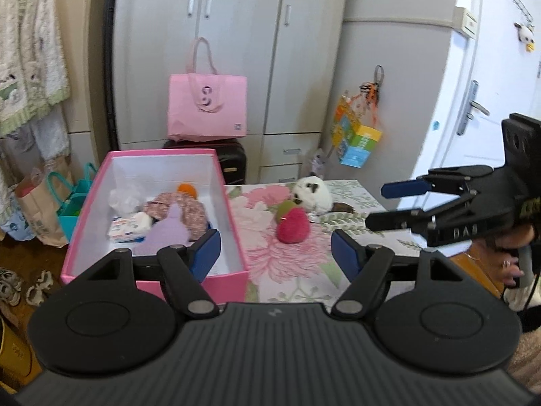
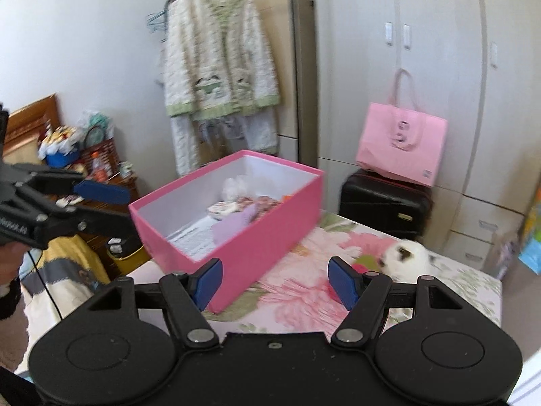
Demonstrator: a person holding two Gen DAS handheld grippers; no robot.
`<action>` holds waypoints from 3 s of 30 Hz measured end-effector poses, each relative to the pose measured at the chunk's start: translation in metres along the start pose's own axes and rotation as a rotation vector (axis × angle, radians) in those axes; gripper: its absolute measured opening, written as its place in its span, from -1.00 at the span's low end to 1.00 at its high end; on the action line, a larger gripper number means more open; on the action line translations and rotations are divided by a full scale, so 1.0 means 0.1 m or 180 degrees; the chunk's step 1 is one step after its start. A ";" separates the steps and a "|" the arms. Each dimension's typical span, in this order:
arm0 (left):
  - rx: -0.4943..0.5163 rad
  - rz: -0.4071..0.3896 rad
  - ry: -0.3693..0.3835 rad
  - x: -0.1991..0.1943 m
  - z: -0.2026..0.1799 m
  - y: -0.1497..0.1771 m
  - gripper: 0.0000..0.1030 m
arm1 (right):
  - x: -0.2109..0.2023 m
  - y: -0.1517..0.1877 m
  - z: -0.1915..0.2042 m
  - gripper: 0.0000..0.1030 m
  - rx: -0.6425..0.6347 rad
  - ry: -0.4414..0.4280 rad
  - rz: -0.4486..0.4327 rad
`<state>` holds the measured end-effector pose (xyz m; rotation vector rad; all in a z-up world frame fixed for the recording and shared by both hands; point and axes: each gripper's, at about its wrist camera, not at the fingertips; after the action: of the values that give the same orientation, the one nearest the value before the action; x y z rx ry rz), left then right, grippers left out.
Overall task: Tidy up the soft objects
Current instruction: 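Move both tools back toward the pink pompom and green ball, then grasp the pink pompom with the left tool while the right tool grasps the green ball, then lift the pink pompom with the left tool while the right tool lifts the green ball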
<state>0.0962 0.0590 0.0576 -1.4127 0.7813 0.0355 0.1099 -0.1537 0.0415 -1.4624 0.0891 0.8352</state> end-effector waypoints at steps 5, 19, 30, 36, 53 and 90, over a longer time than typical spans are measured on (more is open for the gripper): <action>0.0074 0.0055 0.0165 0.19 -0.19 -0.03 0.38 | -0.09 0.02 -0.27 0.43 0.0180 0.0038 -0.0047; 0.0305 0.0168 0.0259 1.00 -0.63 -0.05 0.38 | 0.26 -0.05 -0.76 0.43 0.0426 -0.0023 0.0112; 0.0146 0.0224 0.0003 1.84 -0.71 0.09 0.38 | 1.09 -0.12 -1.07 -0.31 0.0281 -0.0226 0.0357; 0.0078 0.0289 -0.0187 2.31 -0.69 0.20 0.38 | 1.55 -0.11 -1.23 -0.34 0.0204 -0.0279 0.0465; -0.0012 0.0426 -0.0561 2.84 -0.55 0.33 -0.02 | 2.14 -0.10 -1.30 -0.33 -0.0017 -0.0125 0.0637; -0.0030 0.0413 -0.0182 2.20 -0.60 0.50 -0.12 | 1.80 0.05 -0.86 -0.10 -0.0266 0.0153 0.0559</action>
<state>0.2108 -0.0764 -0.0938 -1.3624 0.8253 0.1793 0.2738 -0.1516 -0.0718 -1.5695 0.2237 0.9556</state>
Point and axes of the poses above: each gripper's, at about its wrist camera, not at the fingertips, and x roughly the way its jaws point, z to its left, y to its underside, and after that the axes turned 6 degrees about x, right-handed
